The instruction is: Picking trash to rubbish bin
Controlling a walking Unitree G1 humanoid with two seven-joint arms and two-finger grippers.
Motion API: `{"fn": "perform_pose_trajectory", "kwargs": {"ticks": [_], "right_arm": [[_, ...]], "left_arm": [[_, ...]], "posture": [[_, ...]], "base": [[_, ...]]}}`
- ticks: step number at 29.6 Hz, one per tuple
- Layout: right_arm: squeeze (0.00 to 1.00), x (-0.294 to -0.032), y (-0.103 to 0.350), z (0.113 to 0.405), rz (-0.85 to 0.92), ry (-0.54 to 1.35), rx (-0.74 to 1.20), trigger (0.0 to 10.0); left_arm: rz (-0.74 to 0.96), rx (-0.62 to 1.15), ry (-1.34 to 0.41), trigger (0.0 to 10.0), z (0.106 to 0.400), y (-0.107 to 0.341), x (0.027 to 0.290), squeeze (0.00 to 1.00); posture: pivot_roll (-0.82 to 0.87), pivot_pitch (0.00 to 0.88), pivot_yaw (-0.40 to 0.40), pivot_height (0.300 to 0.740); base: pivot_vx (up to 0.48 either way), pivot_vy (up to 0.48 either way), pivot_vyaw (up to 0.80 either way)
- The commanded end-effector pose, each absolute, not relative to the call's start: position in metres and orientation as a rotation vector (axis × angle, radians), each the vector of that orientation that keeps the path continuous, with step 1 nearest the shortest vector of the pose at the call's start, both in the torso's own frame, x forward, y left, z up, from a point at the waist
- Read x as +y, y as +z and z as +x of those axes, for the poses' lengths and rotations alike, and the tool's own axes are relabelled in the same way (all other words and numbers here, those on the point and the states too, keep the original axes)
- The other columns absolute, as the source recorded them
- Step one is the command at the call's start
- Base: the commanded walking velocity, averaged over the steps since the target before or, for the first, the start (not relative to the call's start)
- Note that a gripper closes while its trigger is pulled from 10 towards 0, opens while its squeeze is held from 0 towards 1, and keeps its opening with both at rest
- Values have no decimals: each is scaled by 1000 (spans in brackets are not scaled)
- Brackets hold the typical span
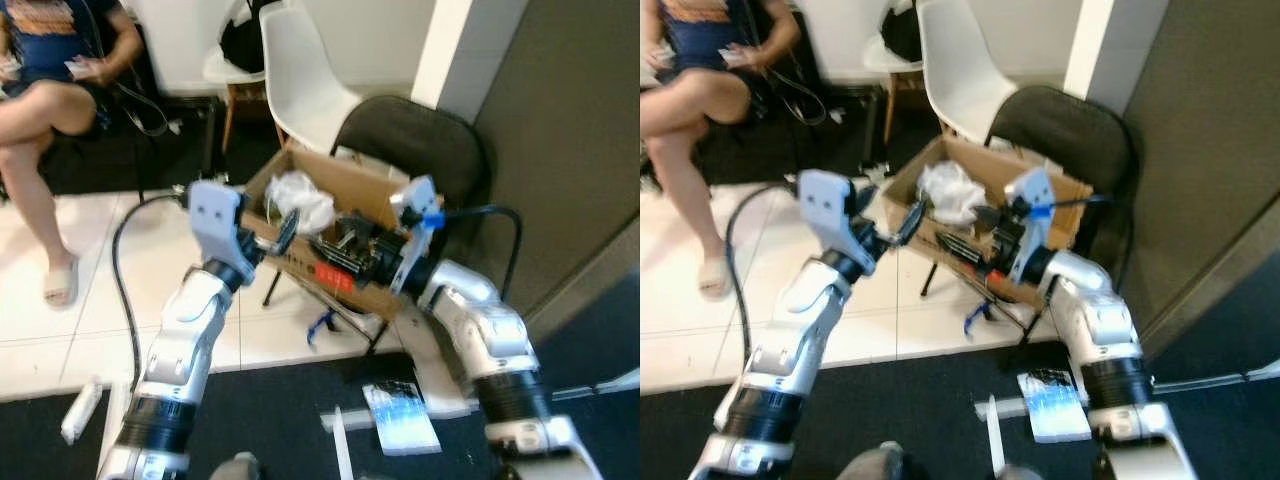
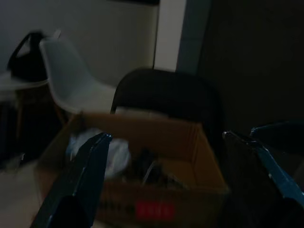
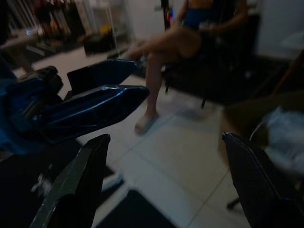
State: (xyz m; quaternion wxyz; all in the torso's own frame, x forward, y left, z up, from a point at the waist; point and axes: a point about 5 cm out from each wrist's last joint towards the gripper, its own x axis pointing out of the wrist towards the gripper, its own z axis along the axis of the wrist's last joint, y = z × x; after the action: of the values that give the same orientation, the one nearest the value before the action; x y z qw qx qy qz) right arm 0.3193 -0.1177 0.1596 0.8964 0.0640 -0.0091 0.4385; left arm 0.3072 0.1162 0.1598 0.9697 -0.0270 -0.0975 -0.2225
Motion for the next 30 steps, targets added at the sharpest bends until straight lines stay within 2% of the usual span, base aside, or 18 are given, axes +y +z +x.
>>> {"fn": "perform_pose_trajectory", "kwargs": {"ticks": [1,9,30], "right_arm": [[0,-114,161,320,113,929,-29,10000],[0,-112,160,319,96,941,-27,10000],[0,-120,149,322,65,935,-14,10000]], "left_arm": [[-15,-202,-465,10000,306,159,115,0],[33,-182,-501,10000,306,152,111,0],[-11,-162,-518,10000,309,140,114,0]], "posture": [[-20,0,-47,740],[-20,0,-46,740],[-28,0,-48,740]], "base": [[0,0,769],[0,0,769],[0,0,759]]}}
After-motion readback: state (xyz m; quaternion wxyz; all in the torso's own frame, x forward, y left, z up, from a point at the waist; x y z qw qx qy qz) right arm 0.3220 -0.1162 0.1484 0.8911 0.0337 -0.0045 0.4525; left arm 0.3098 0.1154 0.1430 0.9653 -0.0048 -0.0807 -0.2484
